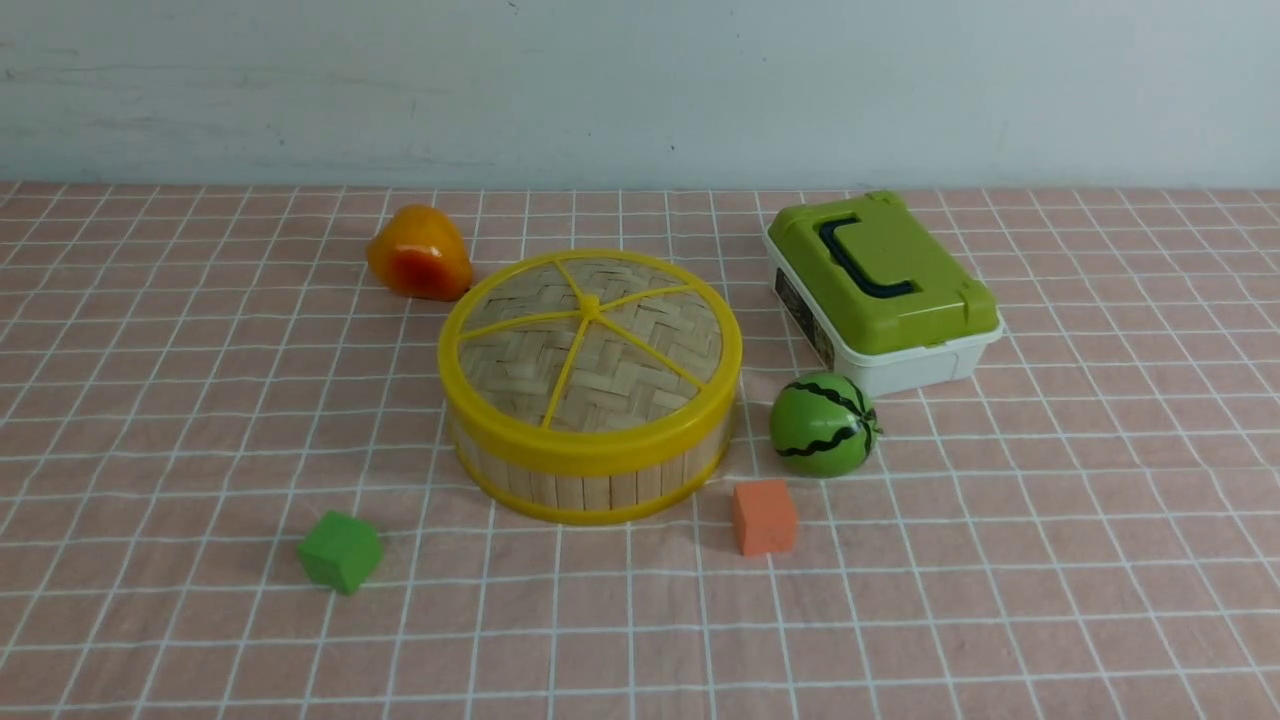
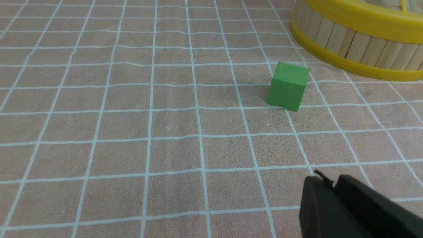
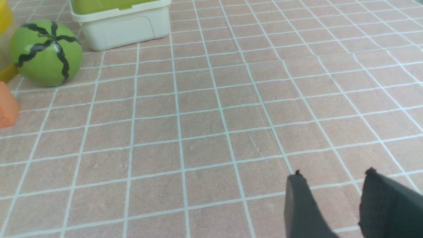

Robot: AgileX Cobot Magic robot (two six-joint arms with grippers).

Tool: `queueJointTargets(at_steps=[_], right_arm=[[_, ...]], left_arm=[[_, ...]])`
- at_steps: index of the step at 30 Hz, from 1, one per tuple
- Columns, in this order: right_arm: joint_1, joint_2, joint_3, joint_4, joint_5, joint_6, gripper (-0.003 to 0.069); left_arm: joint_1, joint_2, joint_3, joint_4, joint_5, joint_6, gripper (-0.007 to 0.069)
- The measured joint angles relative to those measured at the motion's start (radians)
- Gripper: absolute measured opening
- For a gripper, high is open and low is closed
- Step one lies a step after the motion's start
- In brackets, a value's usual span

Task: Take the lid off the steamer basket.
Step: Use the left arm to lift the lid of the steamer

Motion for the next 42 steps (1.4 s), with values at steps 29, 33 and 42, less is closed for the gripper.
queueJointTargets(at_steps=[29,33,42], right_arm=[[0.000,0.000,0.000,0.000,0.000,0.000,0.0242],[0.000,0.000,0.000,0.000,0.000,0.000,0.0242],[0.000,0.000,0.000,0.000,0.000,0.000,0.0242]], left_arm=[[0.000,0.000,-0.042,0.010,-1.038,-0.486,0.0072],[0.000,0.018,-0.249,0.082,-0.754,-0.545,-0.0006],[0.000,0.433,-0.606,0.117,-0.241,-0.452,-0.0013]])
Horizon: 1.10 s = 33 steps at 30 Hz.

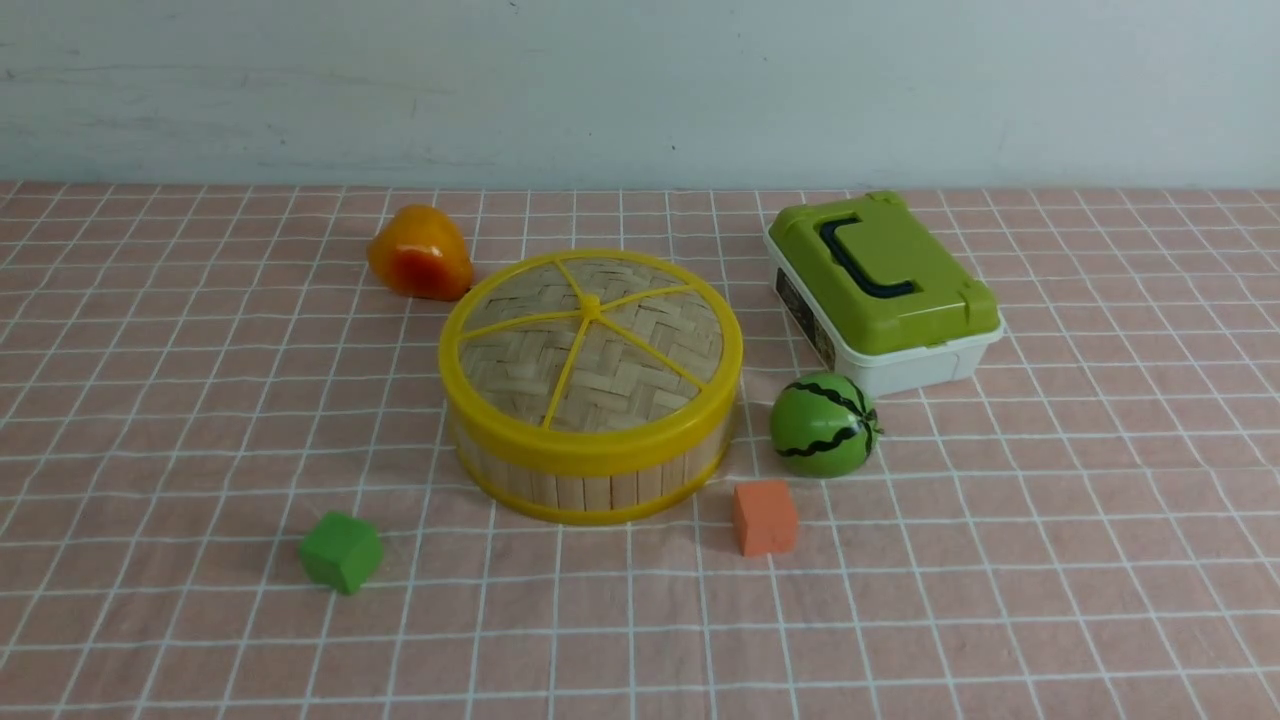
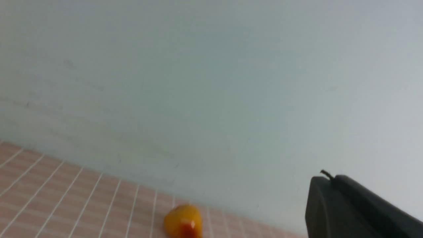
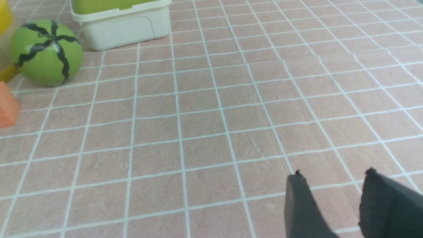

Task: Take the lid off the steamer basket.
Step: Use the left arm to lift the lid of the steamer

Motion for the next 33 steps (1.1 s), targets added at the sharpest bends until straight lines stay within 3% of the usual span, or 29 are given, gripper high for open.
queueJointTargets(at_steps=[8,11,15,17,18,19,22,26,33], right_arm=[[0.000,0.000,0.000,0.000,0.000,0.000,0.0242],[0.000,0.000,0.000,0.000,0.000,0.000,0.0242],[0.000,0.000,0.000,0.000,0.000,0.000,0.0242],[0.000,0.000,0.000,0.000,0.000,0.000,0.0242],[0.000,0.000,0.000,0.000,0.000,0.000,0.0242],[0.000,0.000,0.000,0.000,0.000,0.000,0.0242],[0.000,0.000,0.000,0.000,0.000,0.000,0.0242],[0.000,0.000,0.000,0.000,0.000,0.000,0.0242],[0.000,0.000,0.000,0.000,0.000,0.000,0.0242]], left_arm=[[0.000,0.410,-0.160,-0.061,0.320,0.044,-0.0013],[0.000,0.539,-0.210,-0.194,0.420,0.122,-0.0013],[0.000,0.680,-0.272,-0.407,0.527,0.303,-0.0013],[0.000,0.780,-0.324,-0.570,0.605,0.445,-0.0013],[0.000,0.787,-0.329,-0.570,0.612,0.456,-0.0013],[0.000,0.841,-0.362,-0.666,0.665,0.537,-0.0013],[-0.013,0.925,-0.448,-0.786,0.753,0.639,-0.0013],[-0.077,1.013,-0.572,-0.776,0.806,0.662,-0.0013],[-0.307,1.239,-0.951,-0.366,0.836,0.468,-0.0013]])
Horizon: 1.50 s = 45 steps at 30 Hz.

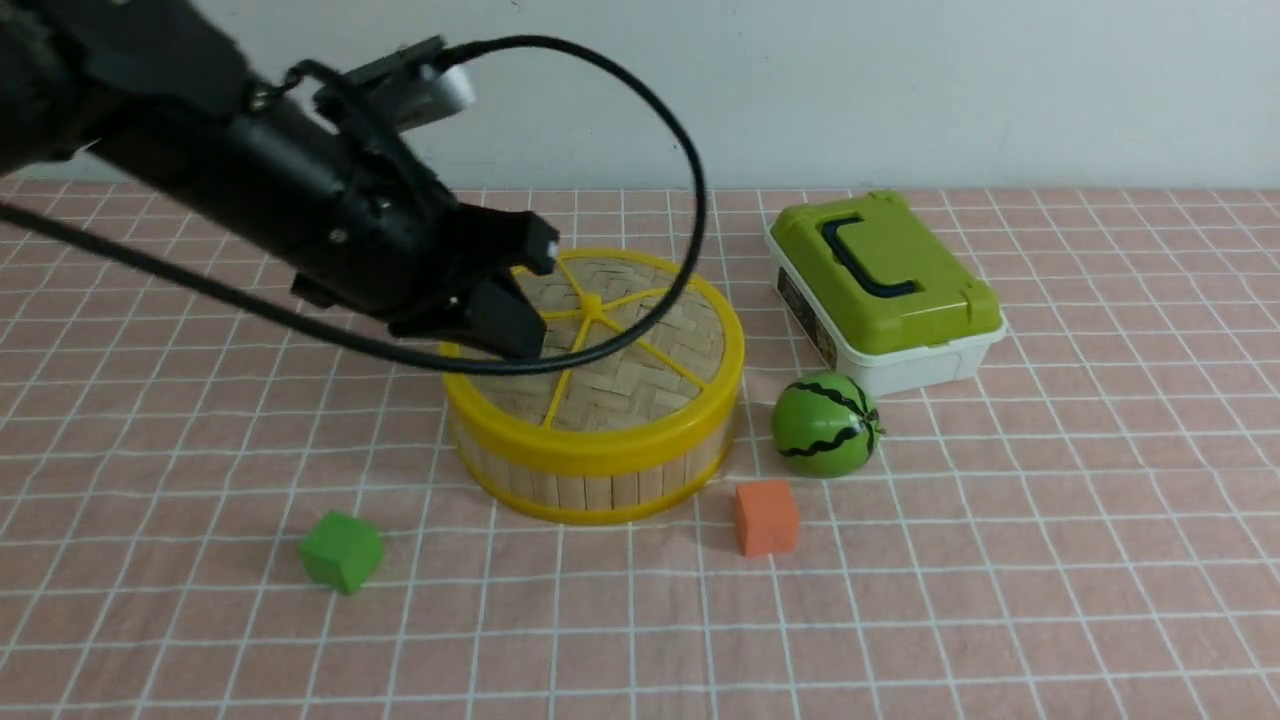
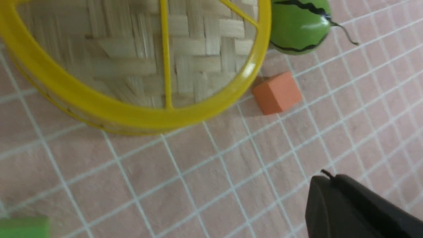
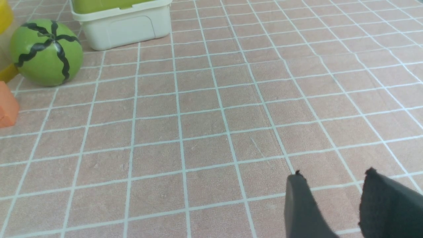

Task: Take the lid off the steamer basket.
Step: Use the left arm to lift the lid of the steamer

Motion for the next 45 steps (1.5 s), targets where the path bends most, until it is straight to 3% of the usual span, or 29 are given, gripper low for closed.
queueJointTargets(at_steps=[3,7,11,13,14,15,17,20,32,41,45], right_arm=[[0.000,0.000,0.000,0.000,0.000,0.000,0.0242],[0.000,0.000,0.000,0.000,0.000,0.000,0.0242],[0.000,0.000,0.000,0.000,0.000,0.000,0.0242],[0.000,0.000,0.000,0.000,0.000,0.000,0.0242],[0.000,0.000,0.000,0.000,0.000,0.000,0.0242],[0.000,0.000,0.000,0.000,0.000,0.000,0.0242],[0.000,0.000,0.000,0.000,0.000,0.000,0.0242],[0.000,0.000,0.000,0.000,0.000,0.000,0.0242],[0.000,0.000,0.000,0.000,0.000,0.000,0.0242],[0.000,0.000,0.000,0.000,0.000,0.000,0.0242],[0.000,0.000,0.000,0.000,0.000,0.000,0.0242]], left_arm=[[-0.056,0.108,-0.152,0.178,0.018,-0.121,-0.0013],[-0.110,0.261,-0.349,0.369,0.097,-0.165,0.0041],[-0.120,0.359,-0.486,0.403,0.134,-0.170,0.0160],[-0.120,0.438,-0.589,0.416,0.152,-0.173,0.0288],[-0.120,0.444,-0.597,0.415,0.152,-0.173,0.0297],[-0.120,0.488,-0.645,0.419,0.161,-0.173,0.0363],[-0.120,0.544,-0.715,0.426,0.175,-0.174,0.0424],[-0.121,0.598,-0.763,0.439,0.185,-0.175,0.0449],[-0.122,0.653,-0.792,0.516,0.173,-0.241,0.0408],[-0.122,0.666,-0.792,0.516,0.173,-0.252,0.0313],[-0.122,0.670,-0.793,0.511,0.166,-0.253,0.0212]])
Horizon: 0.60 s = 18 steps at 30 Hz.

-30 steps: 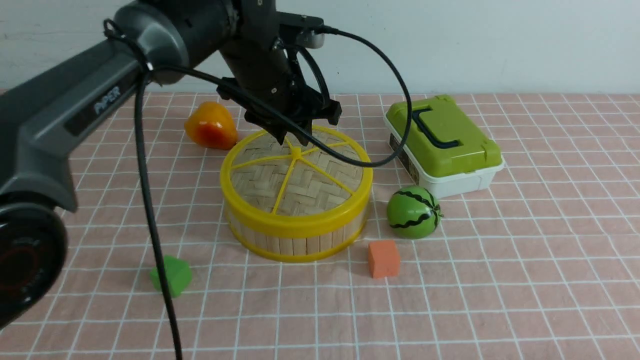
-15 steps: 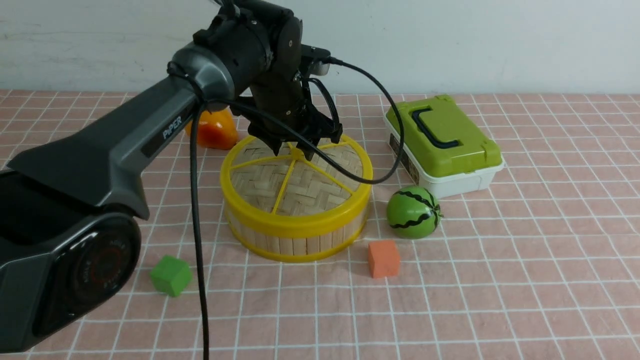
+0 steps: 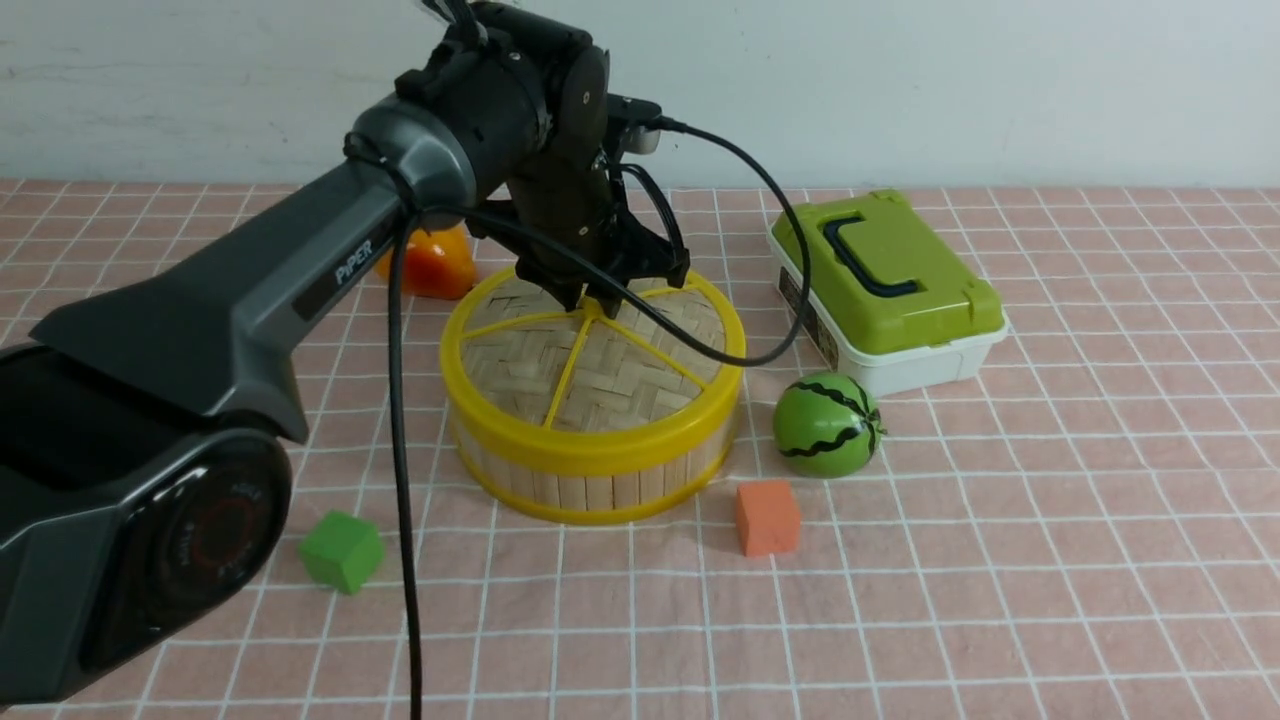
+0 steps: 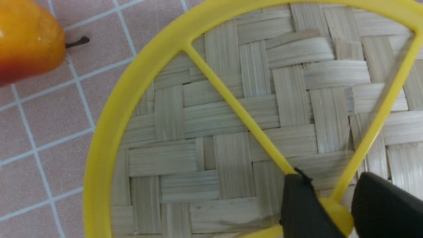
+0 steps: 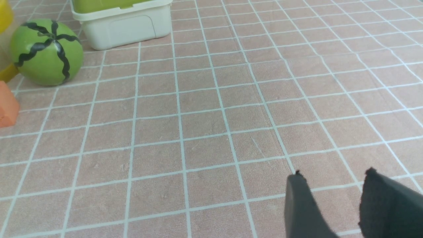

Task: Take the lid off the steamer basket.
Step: Use the left arm to lift the lid of the steamer

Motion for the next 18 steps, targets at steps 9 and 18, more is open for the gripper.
queueJointTargets(at_steps=[9,18], right_arm=[[0.000,0.000,0.000,0.000,0.000,0.000,0.0242],[0.000,0.000,0.000,0.000,0.000,0.000,0.0242]], left_arm=[[0.000,0.002,-0.004,-0.003,0.005,-0.001,0.0115],[0.000,-0.050,-0.003,-0.002,0.026,-0.001,0.0115]])
